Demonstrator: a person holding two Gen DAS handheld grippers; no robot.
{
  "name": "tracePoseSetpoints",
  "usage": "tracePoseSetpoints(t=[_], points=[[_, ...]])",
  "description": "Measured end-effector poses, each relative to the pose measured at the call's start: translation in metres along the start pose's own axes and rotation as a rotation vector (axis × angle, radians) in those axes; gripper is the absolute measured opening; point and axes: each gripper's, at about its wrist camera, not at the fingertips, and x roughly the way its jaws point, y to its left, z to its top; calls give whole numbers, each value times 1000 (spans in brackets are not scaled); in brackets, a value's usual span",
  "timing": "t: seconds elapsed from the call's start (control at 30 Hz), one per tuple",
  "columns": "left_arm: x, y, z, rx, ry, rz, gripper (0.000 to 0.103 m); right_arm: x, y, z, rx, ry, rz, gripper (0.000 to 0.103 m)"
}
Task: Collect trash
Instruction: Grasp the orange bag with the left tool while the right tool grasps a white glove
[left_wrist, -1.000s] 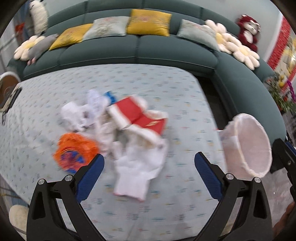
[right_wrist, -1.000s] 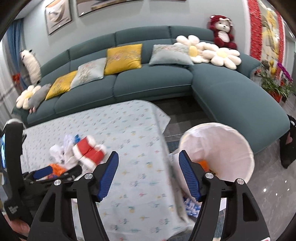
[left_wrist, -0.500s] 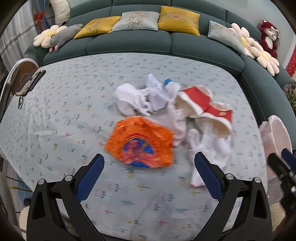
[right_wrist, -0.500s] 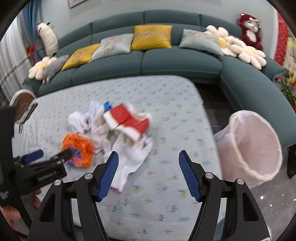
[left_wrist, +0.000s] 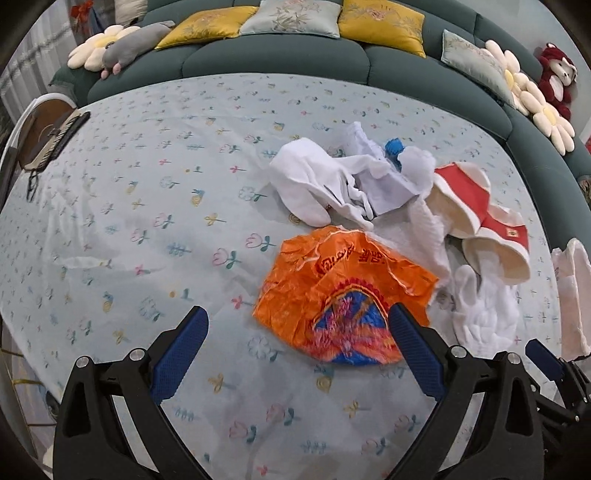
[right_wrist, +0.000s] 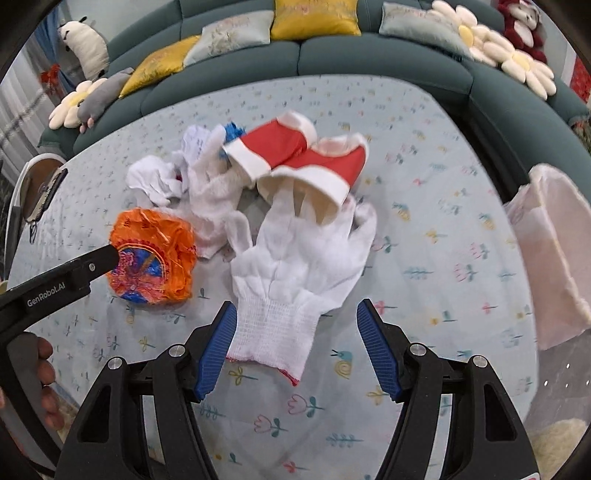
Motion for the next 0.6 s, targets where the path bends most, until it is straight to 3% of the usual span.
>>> tracePoseSetpoints(t=[0.1,0.17,0.23,0.3,0.37,0.43,0.5,0.6], points=[[14,-5,3,22,16,0,93,11,-2,1,18,26,5,64],[22,-8,3,32,27,-6,87,18,-3,1,26,44,14,61],[28,-12,2,42,45,-26,61,23,-2,0,26,59,17,52],[30,-15,2,48,56,-39,46,24,-1,-2,17,63,16,49],[27,-18,-1,55,45,-43,35,24,1,-3,4,66,26,40],[21,-22,-5,70,34,-48,21,23,2,-5,-11,72,44,21],[16,-25,-9,65,36,-58,16,20,2,-6,-11,81,63,9],[4,-25,-12,49,30,-81,14,10,0,-9,-6,67,74,8]])
